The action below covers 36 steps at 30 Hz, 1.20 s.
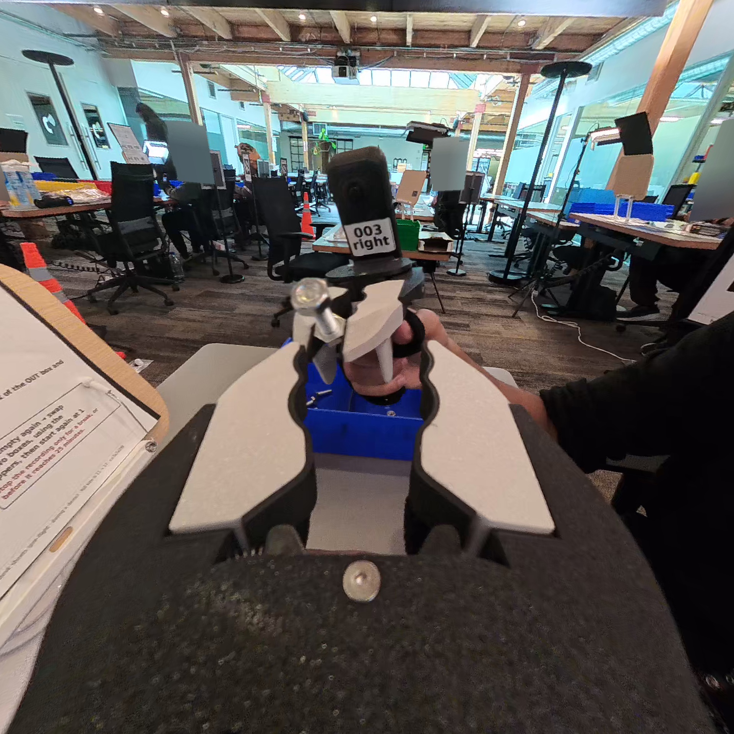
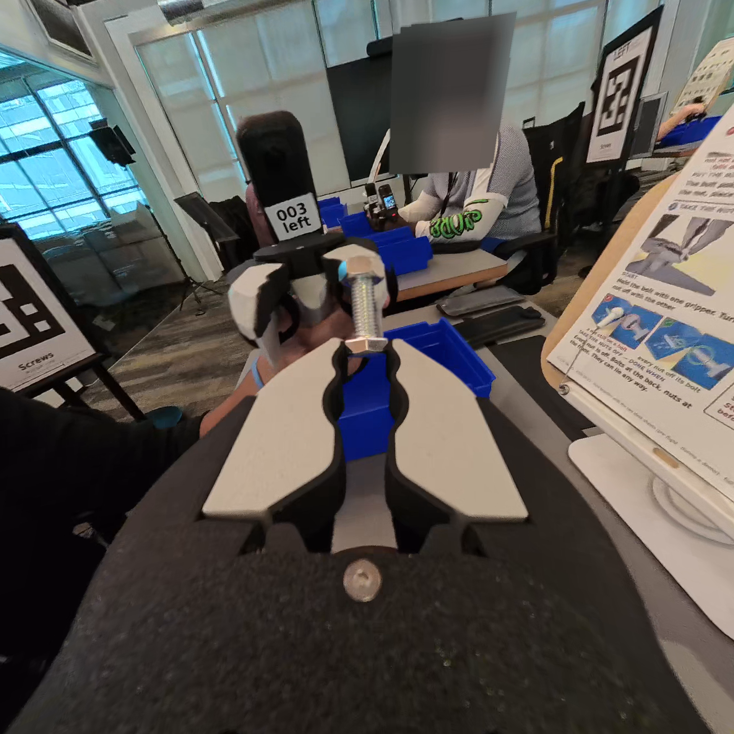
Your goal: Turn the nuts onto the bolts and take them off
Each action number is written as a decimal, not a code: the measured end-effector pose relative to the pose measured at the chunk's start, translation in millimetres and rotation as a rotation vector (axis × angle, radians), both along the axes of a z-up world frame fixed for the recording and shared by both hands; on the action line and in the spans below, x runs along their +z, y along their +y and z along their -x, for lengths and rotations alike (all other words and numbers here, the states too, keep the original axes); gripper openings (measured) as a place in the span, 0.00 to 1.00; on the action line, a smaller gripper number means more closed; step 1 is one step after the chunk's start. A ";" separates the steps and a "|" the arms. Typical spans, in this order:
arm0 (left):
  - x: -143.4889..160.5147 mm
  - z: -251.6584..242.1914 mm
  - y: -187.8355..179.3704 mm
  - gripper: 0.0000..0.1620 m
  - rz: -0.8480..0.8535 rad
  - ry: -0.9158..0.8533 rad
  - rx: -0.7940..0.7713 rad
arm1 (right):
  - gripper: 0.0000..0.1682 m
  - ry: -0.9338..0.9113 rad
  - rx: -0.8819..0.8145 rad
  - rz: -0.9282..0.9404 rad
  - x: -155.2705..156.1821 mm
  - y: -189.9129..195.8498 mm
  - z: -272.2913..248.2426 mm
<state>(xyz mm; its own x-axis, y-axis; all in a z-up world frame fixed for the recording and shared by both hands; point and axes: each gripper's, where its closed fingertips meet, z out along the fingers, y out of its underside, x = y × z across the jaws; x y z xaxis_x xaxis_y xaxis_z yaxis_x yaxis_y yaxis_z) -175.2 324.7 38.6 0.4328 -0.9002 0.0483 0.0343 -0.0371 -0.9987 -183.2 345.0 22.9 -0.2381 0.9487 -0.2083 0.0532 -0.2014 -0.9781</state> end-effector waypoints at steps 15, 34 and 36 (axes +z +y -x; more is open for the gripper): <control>1.2 0.6 -0.3 0.33 -0.006 -0.003 0.003 | 0.11 0.052 0.043 0.046 5.4 -6.3 0.4; 3.7 2.1 -1.8 0.34 -0.009 -0.007 0.009 | 0.11 -0.024 0.135 0.033 -15.2 -32.8 25.2; 3.4 0.5 -3.3 0.35 -0.015 0.002 0.007 | 0.11 -0.014 0.102 0.034 -14.9 -28.1 27.6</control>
<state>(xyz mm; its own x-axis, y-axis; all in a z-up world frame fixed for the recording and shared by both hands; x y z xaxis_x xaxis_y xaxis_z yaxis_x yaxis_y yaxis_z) -175.7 321.4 42.0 0.4394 -0.8976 0.0342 0.0330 -0.0219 -0.9992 -210.8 317.0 8.0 -0.3296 0.9121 -0.2439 0.0888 -0.2273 -0.9698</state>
